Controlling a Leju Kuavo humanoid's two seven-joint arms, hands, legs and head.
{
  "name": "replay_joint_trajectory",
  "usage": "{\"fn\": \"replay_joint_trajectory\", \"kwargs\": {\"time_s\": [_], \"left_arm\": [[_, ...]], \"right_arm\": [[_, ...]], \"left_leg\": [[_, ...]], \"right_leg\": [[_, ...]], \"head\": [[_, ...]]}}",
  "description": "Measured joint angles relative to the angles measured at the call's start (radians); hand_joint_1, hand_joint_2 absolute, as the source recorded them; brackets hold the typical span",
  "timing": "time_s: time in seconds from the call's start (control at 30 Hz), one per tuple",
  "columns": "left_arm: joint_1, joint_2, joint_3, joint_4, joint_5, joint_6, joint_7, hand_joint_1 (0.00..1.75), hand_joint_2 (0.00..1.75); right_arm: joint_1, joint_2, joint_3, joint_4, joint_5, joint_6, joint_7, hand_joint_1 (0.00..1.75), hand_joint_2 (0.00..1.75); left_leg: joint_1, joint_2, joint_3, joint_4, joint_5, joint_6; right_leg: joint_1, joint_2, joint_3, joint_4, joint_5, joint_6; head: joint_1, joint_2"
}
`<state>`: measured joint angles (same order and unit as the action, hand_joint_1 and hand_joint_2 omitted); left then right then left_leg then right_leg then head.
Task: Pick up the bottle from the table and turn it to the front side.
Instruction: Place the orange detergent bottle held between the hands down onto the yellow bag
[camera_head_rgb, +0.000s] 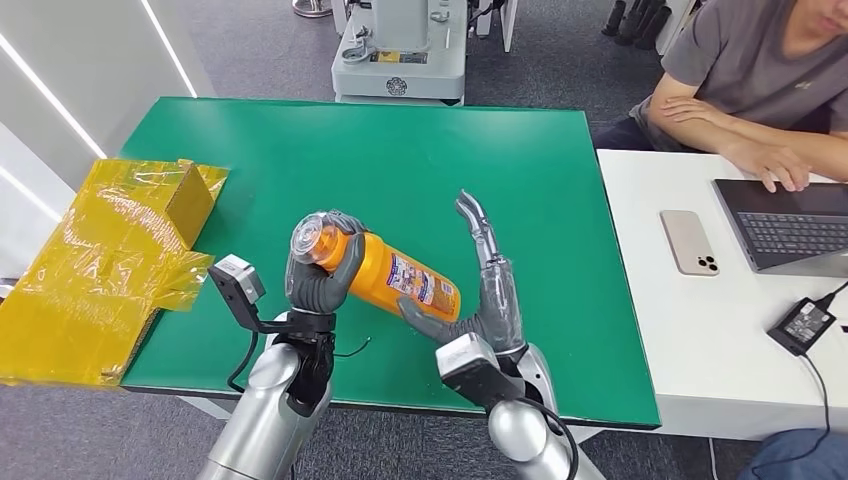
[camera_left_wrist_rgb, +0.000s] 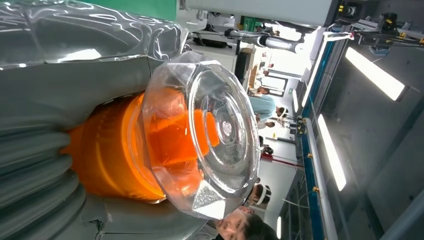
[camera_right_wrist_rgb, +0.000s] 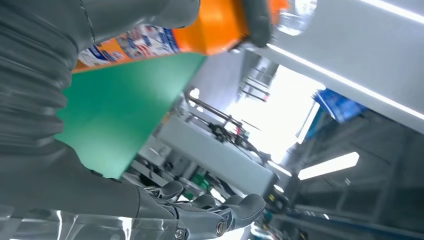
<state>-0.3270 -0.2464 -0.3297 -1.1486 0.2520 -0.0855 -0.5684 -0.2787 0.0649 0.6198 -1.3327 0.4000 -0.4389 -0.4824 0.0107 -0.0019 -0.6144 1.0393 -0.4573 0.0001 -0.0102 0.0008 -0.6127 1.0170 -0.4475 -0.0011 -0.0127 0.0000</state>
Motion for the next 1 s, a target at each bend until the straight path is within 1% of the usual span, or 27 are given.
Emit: {"fn": "replay_joint_trajectory", "kwargs": {"time_s": [0.17, 0.3, 0.37, 0.47, 0.53, 0.6, 0.67, 0.77, 0.83, 0.93, 1.0], "left_arm": [[0.0, 0.018, -0.001, -0.017, -0.049, 0.022, -0.01, 1.75, 1.75], [-0.002, 0.052, -0.001, -0.087, -0.116, 0.059, 0.015, 1.75, 1.75], [-0.005, 0.077, 0.004, -0.142, -0.1, 0.023, 0.048, 1.75, 1.75], [-0.022, 0.119, 0.021, -0.217, -0.014, -0.095, 0.087, 1.75, 1.75], [-0.048, 0.148, 0.035, -0.247, 0.006, -0.135, 0.103, 1.75, 1.75], [-0.085, 0.18, 0.051, -0.255, -0.029, -0.114, 0.115, 1.75, 1.75], [-0.135, 0.218, 0.069, -0.246, -0.103, -0.058, 0.116, 1.75, 1.75], [-0.22, 0.278, 0.09, -0.199, -0.242, 0.025, 0.107, 1.75, 1.75], [-0.266, 0.314, 0.098, -0.158, -0.308, 0.053, 0.1, 1.75, 1.75], [-0.307, 0.348, 0.106, -0.113, -0.339, 0.065, 0.092, 1.75, 1.75], [-0.325, 0.365, 0.112, -0.082, -0.381, 0.093, 0.091, 1.75, 1.75]], "right_arm": [[0.036, 0.0, 0.011, -0.064, -0.026, -0.052, -0.033, 0.0, 1.75], [0.056, 0.0, 0.018, -0.082, -0.058, -0.063, -0.044, 0.0, 1.75], [0.06, 0.0, 0.021, -0.08, -0.081, -0.059, -0.055, 0.0, 1.75], [0.062, 0.0, 0.026, -0.073, -0.104, -0.048, -0.068, 0.0, 1.75], [0.064, 0.0, 0.03, -0.067, -0.109, -0.042, -0.072, 0.0, 1.75], [0.071, 0.001, 0.033, -0.064, -0.109, -0.042, -0.074, 0.0, 1.75], [0.083, 0.001, 0.034, -0.064, -0.108, -0.042, -0.074, 0.0, 1.75], [0.099, 0.001, 0.034, -0.064, -0.108, -0.041, -0.074, 0.0, 1.75], [0.106, 0.001, 0.034, -0.065, -0.106, -0.04, -0.074, 0.0, 1.75], [0.111, 0.001, 0.034, -0.066, -0.104, -0.035, -0.074, 0.0, 1.75], [0.112, 0.001, 0.034, -0.066, -0.101, -0.026, -0.074, 0.0, 1.75]], "left_leg": [[0.0, 0.0, 0.0, 0.0, 0.0, 0.0], [0.0, 0.0, 0.0, 0.0, 0.0, 0.0], [0.0, 0.0, 0.0, 0.0, 0.0, 0.0], [0.0, 0.0, 0.0, 0.0, 0.0, 0.0], [0.0, 0.0, 0.0, 0.0, 0.0, 0.0], [0.0, 0.0, 0.0, 0.0, 0.001, 0.0], [0.0, 0.0, 0.0, 0.0, 0.001, -0.001], [0.001, 0.0, 0.0, 0.0, 0.001, -0.001], [0.0, 0.0, 0.001, 0.0, 0.001, -0.001], [0.0, 0.001, 0.0, 0.0, 0.001, -0.001], [0.0, 0.001, 0.0, 0.0, 0.001, -0.001]], "right_leg": [[0.0, 0.0, 0.0, 0.0, 0.0, 0.0], [0.0, 0.0, 0.0, 0.0, 0.0, 0.0], [0.0, 0.0, 0.0, 0.001, 0.0, 0.0], [0.0, 0.0, 0.0, 0.001, 0.0, 0.0], [0.0, 0.0, 0.0, 0.001, 0.0, 0.0], [0.0, 0.0, 0.0, 0.001, 0.0, 0.0], [0.0, 0.0, 0.0, 0.001, 0.0, 0.0], [0.0, 0.0, 0.0, 0.002, 0.0, 0.0], [0.0, 0.0, 0.0, 0.002, 0.0, -0.001], [0.0, 0.001, 0.0, 0.002, 0.0, -0.001], [0.0, 0.001, 0.0, 0.002, 0.0, -0.001]], "head": [[0.0, 0.0], [0.0, 0.0], [0.0, 0.0], [0.0, 0.0], [0.0, 0.0], [0.0, 0.0], [0.0, 0.0], [0.0, 0.0], [0.0, 0.0], [0.0, 0.0], [0.0, 0.0]]}}
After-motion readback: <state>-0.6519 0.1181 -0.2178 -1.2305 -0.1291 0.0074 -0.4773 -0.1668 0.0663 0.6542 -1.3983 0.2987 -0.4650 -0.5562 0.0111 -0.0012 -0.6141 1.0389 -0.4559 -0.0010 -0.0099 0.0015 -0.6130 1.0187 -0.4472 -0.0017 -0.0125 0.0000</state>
